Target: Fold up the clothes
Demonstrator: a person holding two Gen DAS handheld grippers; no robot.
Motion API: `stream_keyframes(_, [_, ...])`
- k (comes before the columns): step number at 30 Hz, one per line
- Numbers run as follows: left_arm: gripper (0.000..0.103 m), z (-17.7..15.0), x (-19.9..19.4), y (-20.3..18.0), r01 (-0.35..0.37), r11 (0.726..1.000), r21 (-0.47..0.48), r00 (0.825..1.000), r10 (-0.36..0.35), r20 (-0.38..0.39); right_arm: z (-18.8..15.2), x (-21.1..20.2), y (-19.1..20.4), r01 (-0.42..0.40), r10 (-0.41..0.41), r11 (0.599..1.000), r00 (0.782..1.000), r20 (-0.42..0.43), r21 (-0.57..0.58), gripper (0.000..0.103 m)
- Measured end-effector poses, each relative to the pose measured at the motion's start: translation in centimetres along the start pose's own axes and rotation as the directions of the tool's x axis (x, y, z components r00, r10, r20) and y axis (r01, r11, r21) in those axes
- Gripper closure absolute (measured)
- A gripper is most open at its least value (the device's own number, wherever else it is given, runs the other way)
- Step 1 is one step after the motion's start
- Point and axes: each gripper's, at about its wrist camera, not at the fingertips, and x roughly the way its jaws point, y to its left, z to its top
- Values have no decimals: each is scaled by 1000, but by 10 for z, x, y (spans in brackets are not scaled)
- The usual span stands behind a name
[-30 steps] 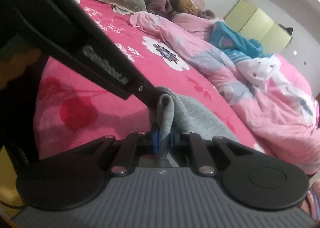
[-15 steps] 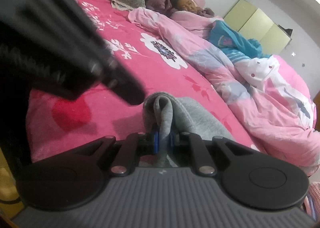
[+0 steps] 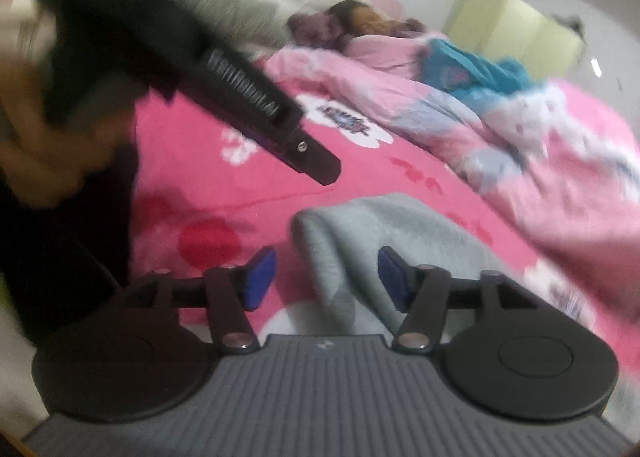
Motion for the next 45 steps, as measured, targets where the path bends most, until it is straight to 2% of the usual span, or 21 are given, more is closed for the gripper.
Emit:
stream_keyframes(3, [78,-1,18,-13,8,998,62,999,-5,-45,-3,-20,-44,14,-23,971,999,38,239,48])
stream_keyframes(6, [80,-11,44,-15,-50,994,96,982,66,-176,-11,-30,-84,49,-80,901,995,54,431,54])
stream_keyframes(8, [82,-22,50,-10,-67,993,92,973,86,-215,-26,-26,-103,74,-111,853,993,39,517,58])
stream_keyframes(10, [82,-27,48,-6,-69,994,84,974,85,-210,-52,-12,-112,89,-83,810,996,-36,579,59])
stream_keyframes(11, [81,-28,48,-4,-66,995,79,974,82,-211,-66,-5,-111,96,-61,805,995,-79,586,62])
stream_keyframes(13, [82,-29,48,-1,-62,996,63,975,74,-212,-85,0,-107,95,-36,812,993,-112,576,62])
stream_keyframes(16, [82,-31,48,3,-54,997,55,976,64,-210,-63,-9,-114,119,-45,835,988,-148,537,64])
stream_keyframes(21, [82,-31,46,7,-33,999,42,977,41,-208,-25,-9,-160,135,-138,825,990,-36,549,64])
stream_keyframes(22, [82,-31,46,7,-31,999,40,977,39,-208,-28,0,-171,163,-160,814,986,-53,557,64])
stream_keyframes(25, [82,-31,47,7,-31,999,36,978,38,-205,-53,34,-203,272,-206,759,962,-177,591,64])
stream_keyframes(26, [82,-32,47,7,-31,999,37,978,38,-203,-67,49,-212,307,-193,733,950,-247,608,64])
stream_keyframes(27, [82,-32,46,7,-32,999,37,979,38,-202,-86,57,-216,308,-169,710,948,-271,633,64])
stream_keyframes(28, [82,-33,46,7,-32,999,37,979,39,-201,-94,53,-216,292,-172,706,954,-244,645,64])
stream_keyframes(31, [81,-31,45,4,-37,998,54,978,47,-201,-86,29,-211,309,-195,705,950,-244,639,63])
stream_keyframes(33, [73,-28,40,-2,-48,995,85,980,63,-187,-82,5,-206,286,-197,697,958,-207,658,63])
stream_keyframes(34, [60,-27,37,-7,-54,993,107,982,72,-174,-81,-7,-202,270,-198,695,963,-184,666,63])
stream_keyframes(35, [53,-26,33,-13,-52,989,141,985,74,-157,-80,-20,-199,255,-199,693,967,-161,674,63])
stream_keyframes(38, [49,-25,27,-38,-13,960,280,988,55,-141,-81,-47,-192,206,-183,690,977,-108,694,62])
stream_keyframes(41, [50,-33,36,-67,6,898,440,982,78,-172,-75,-61,-179,138,-137,709,989,-57,692,62])
stream_keyframes(43, [50,-42,44,-85,12,845,535,978,102,-184,-65,-67,-165,91,-106,750,994,-17,656,62])
stream_keyframes(45, [52,-49,51,-97,13,798,602,974,125,-188,-52,-70,-147,25,-54,818,998,34,575,62])
